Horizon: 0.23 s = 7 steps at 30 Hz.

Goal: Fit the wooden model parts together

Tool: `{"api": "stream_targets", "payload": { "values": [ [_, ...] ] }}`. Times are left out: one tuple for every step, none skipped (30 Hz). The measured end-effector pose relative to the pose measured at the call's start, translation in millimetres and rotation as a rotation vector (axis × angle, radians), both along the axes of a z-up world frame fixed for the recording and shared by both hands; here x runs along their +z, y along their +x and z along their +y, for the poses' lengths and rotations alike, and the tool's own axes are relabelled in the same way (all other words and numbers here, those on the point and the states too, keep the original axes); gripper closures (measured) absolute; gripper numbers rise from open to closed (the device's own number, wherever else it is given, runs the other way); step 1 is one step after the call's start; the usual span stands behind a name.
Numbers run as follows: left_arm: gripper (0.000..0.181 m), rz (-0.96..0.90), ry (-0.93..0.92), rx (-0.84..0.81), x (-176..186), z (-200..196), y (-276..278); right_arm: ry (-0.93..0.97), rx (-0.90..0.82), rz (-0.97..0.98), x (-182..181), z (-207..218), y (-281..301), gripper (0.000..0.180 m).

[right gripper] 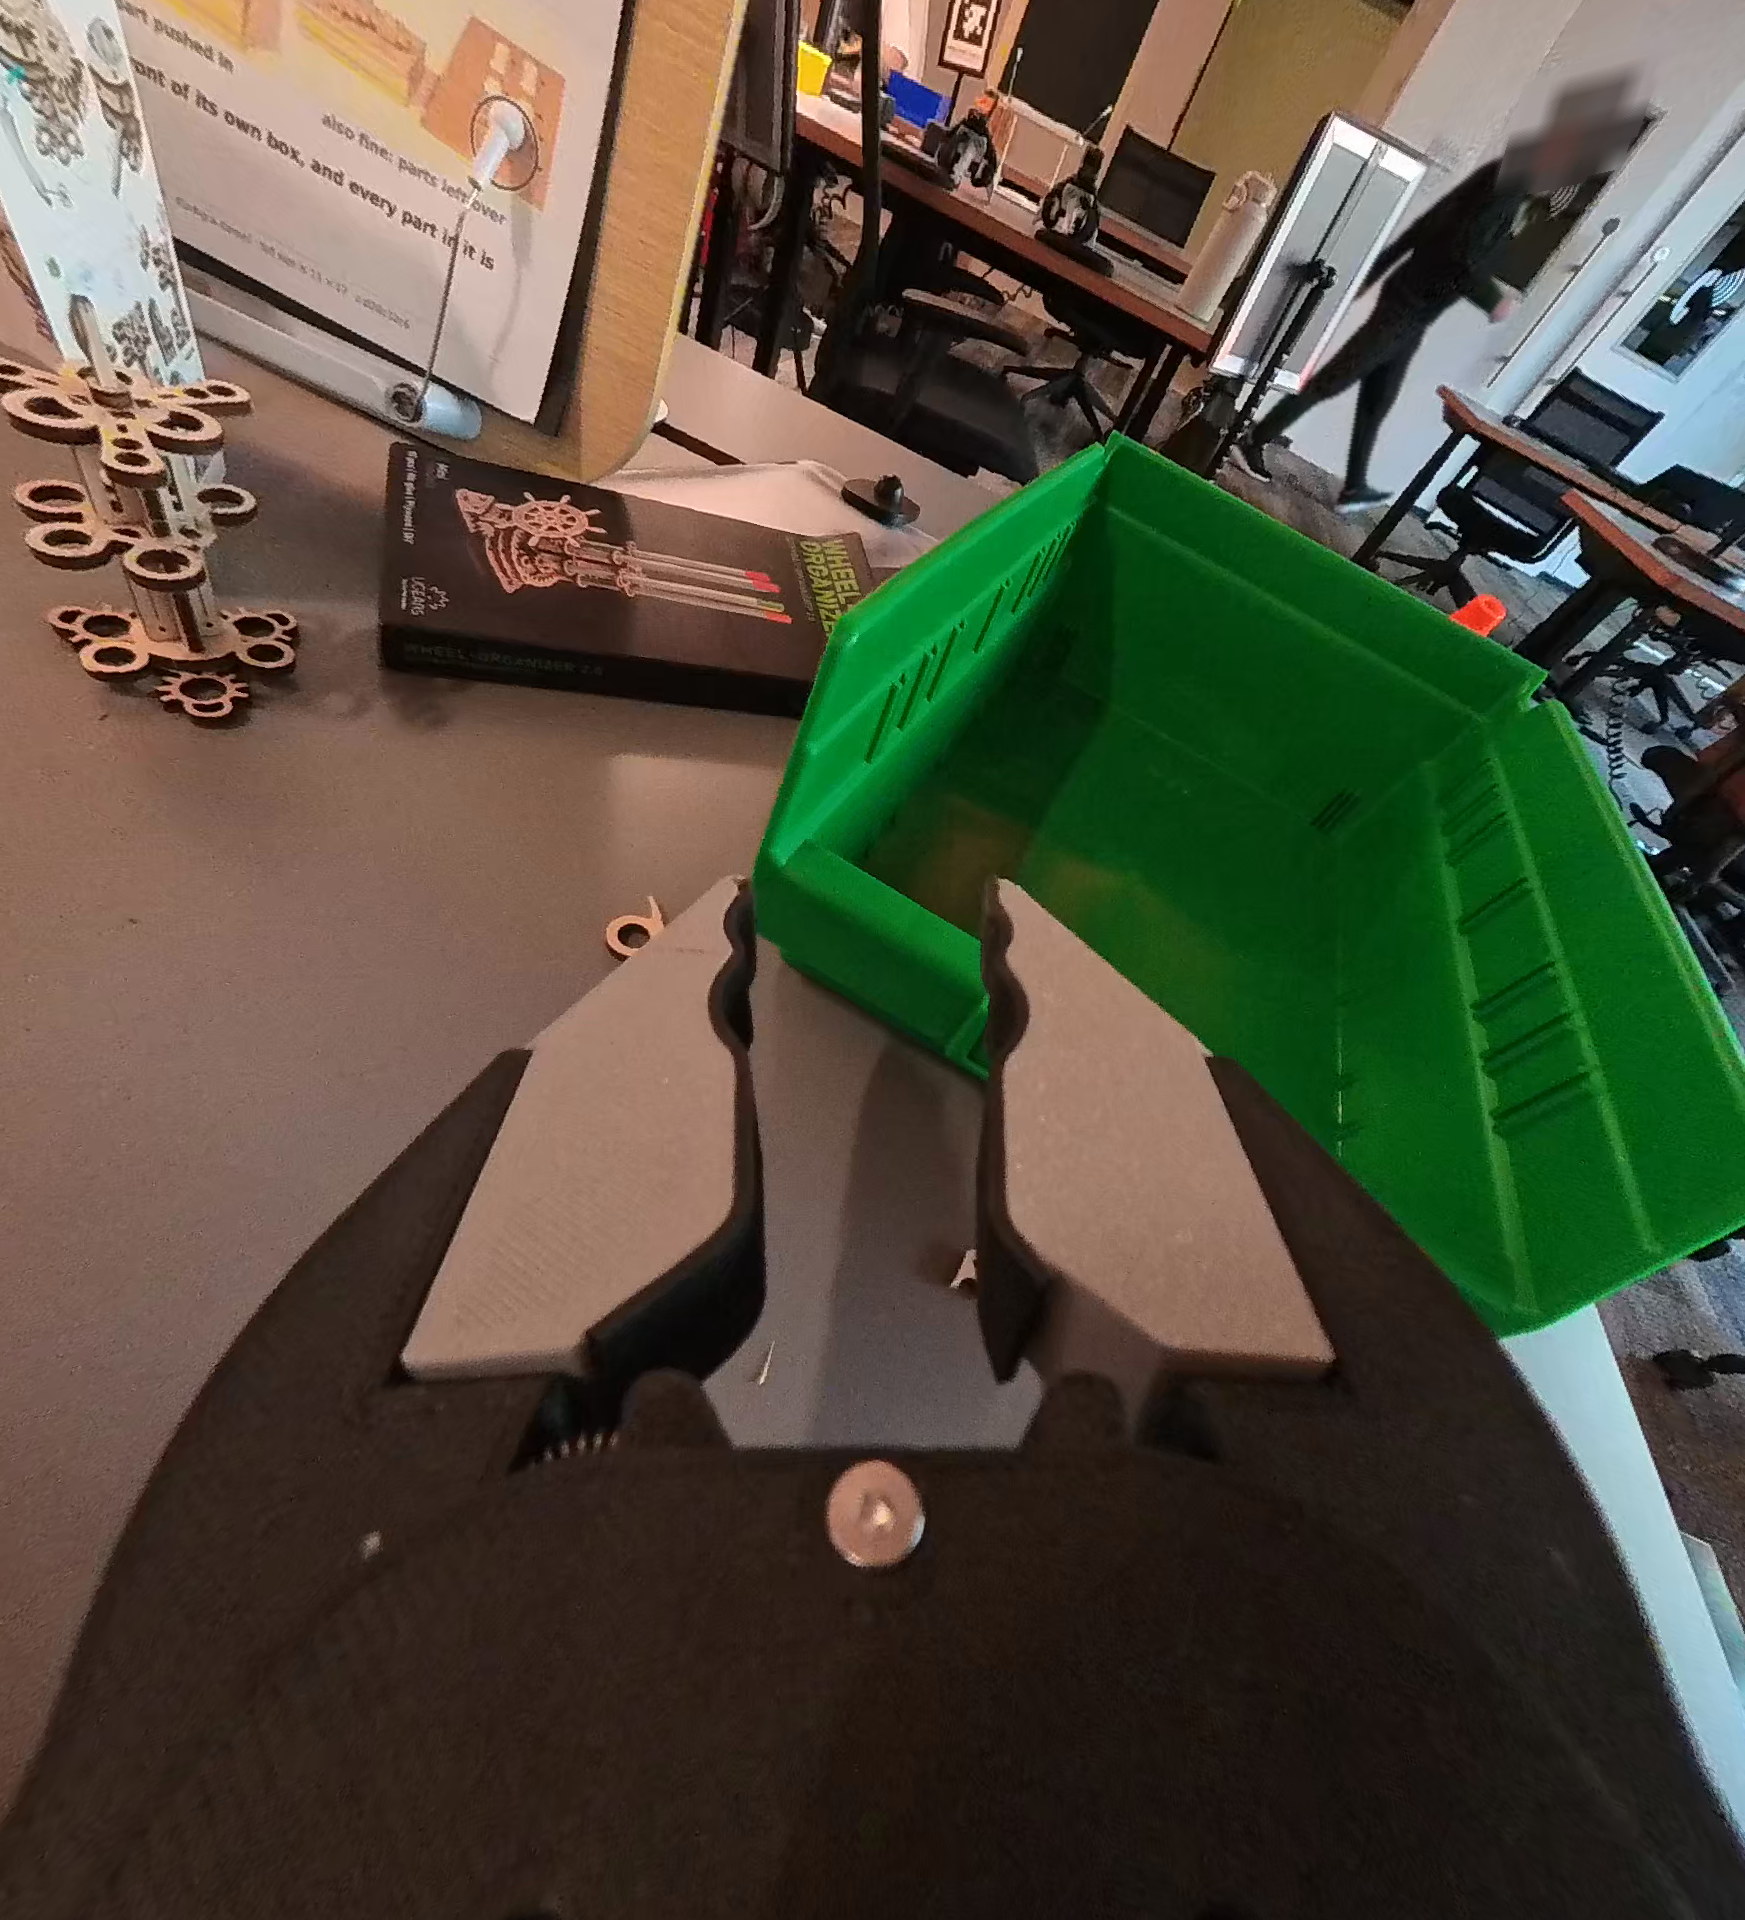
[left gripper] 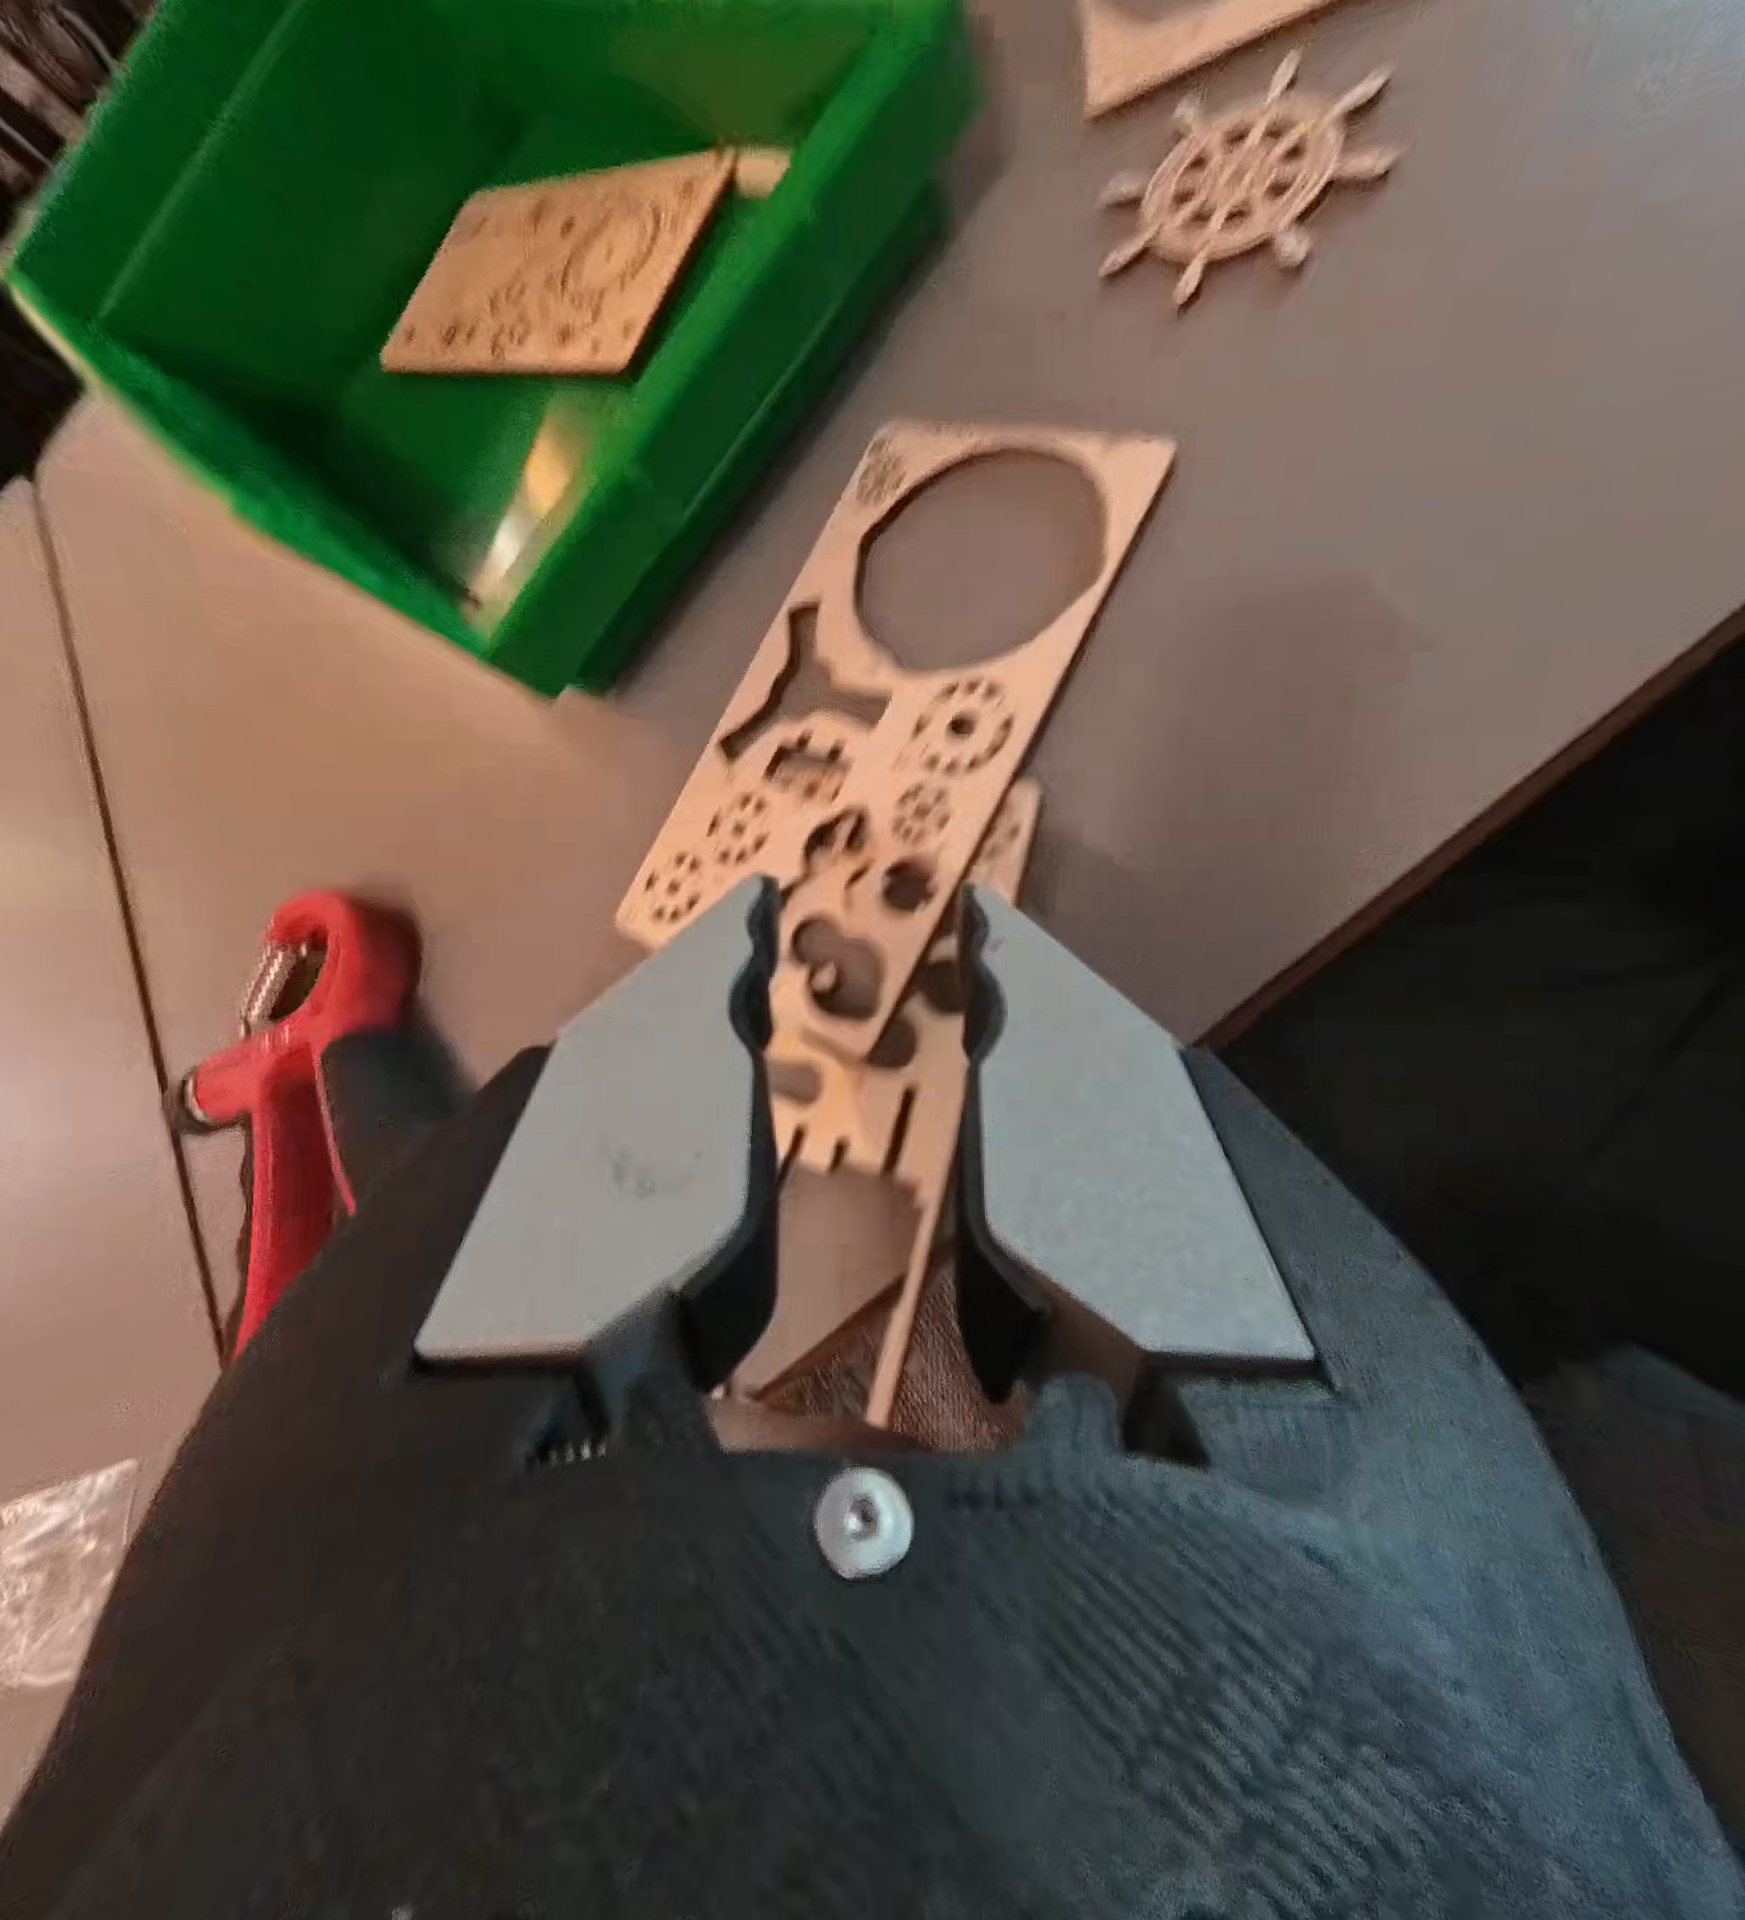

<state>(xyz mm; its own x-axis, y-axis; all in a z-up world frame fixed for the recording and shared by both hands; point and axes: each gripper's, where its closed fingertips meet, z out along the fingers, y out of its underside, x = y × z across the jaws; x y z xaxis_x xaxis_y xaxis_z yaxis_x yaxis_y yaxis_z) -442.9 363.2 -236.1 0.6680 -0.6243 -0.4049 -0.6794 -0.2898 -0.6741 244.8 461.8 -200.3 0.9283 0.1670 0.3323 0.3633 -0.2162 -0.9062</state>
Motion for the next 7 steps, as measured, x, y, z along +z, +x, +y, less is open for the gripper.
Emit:
{"api": "stream_targets", "payload": {
  "values": [
    [0.151,-0.012,-0.037,-0.002,-2,-1,-11,0.001,-0.001,-0.004,0,0,0,0.14],
    [0.15,-0.036,-0.077,-0.018,-4,-3,-18,-0.001,-0.002,-0.006,0,0,0,0.14],
    [0.149,-0.061,-0.106,-0.041,-5,-4,-22,-0.002,-0.002,-0.005,0,0,0,0.14],
    [0.148,-0.079,-0.117,-0.055,-5,-3,-26,-0.002,-0.003,-0.005,0,0,-1,0.139],
    [0.149,-0.084,-0.124,-0.061,-6,0,-29,0.0,-0.004,-0.003,0,0,-1,0.14],
    [0.148,-0.079,-0.134,-0.064,-9,4,-31,-0.001,-0.005,-0.001,0,0,0,0.14],
    [0.148,-0.073,-0.15,-0.067,-12,7,-32,-0.003,-0.008,0.001,-1,0,0,0.14]
  ]
}}
